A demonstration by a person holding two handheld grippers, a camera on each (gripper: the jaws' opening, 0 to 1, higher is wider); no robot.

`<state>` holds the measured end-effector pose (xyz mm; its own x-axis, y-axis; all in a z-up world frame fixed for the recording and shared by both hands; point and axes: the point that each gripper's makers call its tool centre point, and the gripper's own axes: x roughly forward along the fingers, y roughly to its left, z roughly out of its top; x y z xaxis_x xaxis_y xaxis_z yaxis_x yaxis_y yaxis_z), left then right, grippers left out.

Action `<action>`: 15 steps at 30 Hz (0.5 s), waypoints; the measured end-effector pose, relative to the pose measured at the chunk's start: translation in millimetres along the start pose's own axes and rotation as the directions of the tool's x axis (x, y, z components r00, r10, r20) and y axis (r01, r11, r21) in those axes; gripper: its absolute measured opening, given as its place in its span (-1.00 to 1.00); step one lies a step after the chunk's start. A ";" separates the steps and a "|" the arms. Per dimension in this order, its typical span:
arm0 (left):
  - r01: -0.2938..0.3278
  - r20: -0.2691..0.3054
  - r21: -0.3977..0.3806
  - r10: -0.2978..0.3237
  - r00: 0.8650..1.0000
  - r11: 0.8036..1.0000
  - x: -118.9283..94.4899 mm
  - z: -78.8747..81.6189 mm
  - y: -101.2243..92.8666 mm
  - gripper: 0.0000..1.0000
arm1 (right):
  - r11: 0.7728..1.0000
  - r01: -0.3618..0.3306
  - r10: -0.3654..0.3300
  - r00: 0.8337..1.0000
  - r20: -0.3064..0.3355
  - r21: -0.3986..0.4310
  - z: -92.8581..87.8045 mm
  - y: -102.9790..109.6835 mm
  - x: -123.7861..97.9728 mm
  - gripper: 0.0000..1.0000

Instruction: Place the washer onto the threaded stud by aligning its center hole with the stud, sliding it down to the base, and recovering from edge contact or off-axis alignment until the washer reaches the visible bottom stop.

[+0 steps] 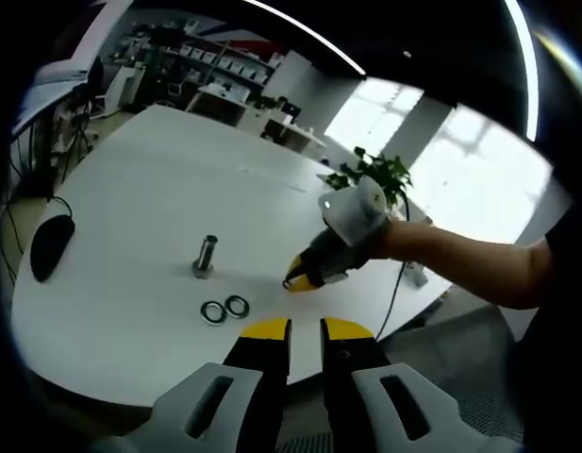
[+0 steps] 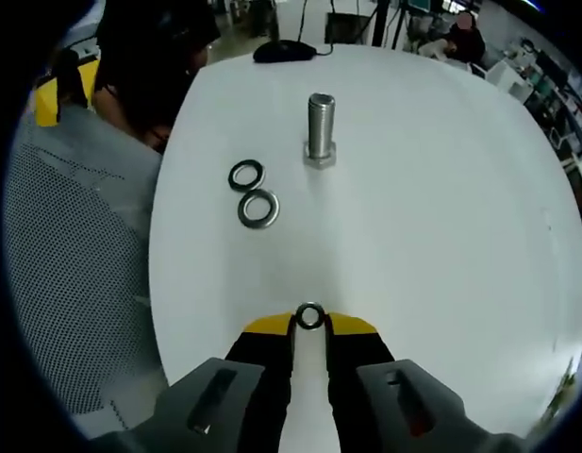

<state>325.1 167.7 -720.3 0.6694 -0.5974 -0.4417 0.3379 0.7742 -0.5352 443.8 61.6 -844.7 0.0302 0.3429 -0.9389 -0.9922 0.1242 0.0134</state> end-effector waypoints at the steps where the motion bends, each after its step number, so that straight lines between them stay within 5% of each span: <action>1: 0.000 0.000 0.001 0.000 1.000 1.000 0.1 0.1 0.0 -0.81 | 1.000 -0.002 0.002 1.000 0.003 0.001 -0.3 0.0 -2.7 -0.73; 15: -0.003 0.006 0.002 0.003 1.000 1.000 -0.5 1.2 0.5 -0.81 | 1.000 -0.013 0.013 1.000 0.003 -0.018 -9.8 -4.5 -44.7 -0.73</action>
<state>325.7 168.6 -719.4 0.6745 -0.5936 -0.4390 0.3373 0.7767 -0.5320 445.7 36.6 -806.2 0.0177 0.3473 -0.9376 -0.9945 0.1027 0.0193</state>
